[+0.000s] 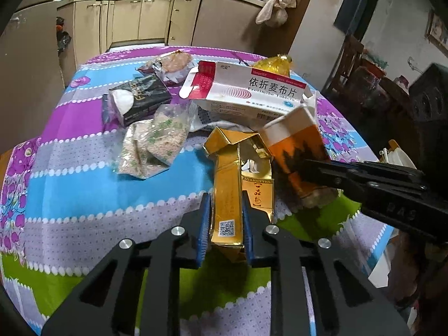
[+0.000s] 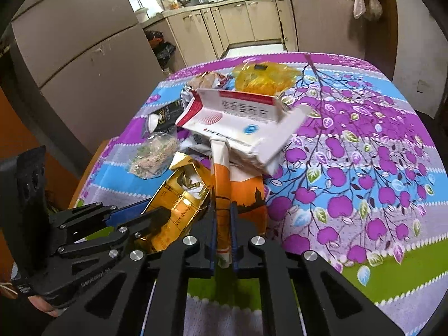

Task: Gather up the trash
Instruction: 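Grasp the orange tube with the right tool while the left tool reaches the gold box, then lift and carry the gold box and orange tube over the white basin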

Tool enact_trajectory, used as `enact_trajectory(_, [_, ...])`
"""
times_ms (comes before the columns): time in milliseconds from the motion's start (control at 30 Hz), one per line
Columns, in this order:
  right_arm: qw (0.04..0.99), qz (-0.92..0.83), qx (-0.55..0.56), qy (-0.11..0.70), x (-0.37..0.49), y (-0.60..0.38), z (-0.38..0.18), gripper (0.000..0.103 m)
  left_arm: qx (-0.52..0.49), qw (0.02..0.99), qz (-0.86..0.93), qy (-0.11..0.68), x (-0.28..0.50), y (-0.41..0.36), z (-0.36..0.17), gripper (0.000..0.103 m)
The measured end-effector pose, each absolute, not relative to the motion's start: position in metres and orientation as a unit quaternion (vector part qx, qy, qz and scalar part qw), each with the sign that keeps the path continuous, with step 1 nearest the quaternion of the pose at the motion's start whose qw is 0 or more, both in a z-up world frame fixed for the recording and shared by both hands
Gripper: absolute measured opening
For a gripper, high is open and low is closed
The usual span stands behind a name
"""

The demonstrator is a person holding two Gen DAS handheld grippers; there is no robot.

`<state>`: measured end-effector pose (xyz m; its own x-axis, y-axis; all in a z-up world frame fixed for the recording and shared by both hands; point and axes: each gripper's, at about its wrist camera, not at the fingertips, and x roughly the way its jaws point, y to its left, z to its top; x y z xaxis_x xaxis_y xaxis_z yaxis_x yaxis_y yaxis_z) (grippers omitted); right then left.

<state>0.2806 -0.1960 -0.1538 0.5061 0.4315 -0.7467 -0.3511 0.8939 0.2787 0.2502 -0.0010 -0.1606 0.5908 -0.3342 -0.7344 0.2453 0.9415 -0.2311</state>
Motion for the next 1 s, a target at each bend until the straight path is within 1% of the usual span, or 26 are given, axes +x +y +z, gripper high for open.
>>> enact_trajectory(167, [0.871,0.234,0.061,0.428,0.253,-0.202,-0.145,0.008,-0.046,0.901,-0.155,0.404,0.232,0.003,-0.147,0.019])
enact_trajectory(433, [0.871,0.261,0.095,0.406,0.203,-0.206,-0.127,0.009,-0.044,0.924,-0.139,0.354,0.199,0.014,-0.107,0.019])
enact_trajectory(633, [0.879,0.260,0.099,0.386,0.173,-0.210,-0.113,0.009,-0.053,0.932,-0.133,0.333,0.185,0.020,-0.089,0.019])
enact_trajectory(767, [0.909,0.234,0.085,0.335,0.152,-0.217,-0.087,0.009,-0.051,0.942,-0.121,0.308,0.176,0.017,-0.073,0.019])
enact_trajectory(1000, [0.957,0.170,0.041,0.230,0.121,-0.228,-0.030,0.009,-0.034,0.966,-0.106,0.234,0.155,-0.008,-0.030,0.019])
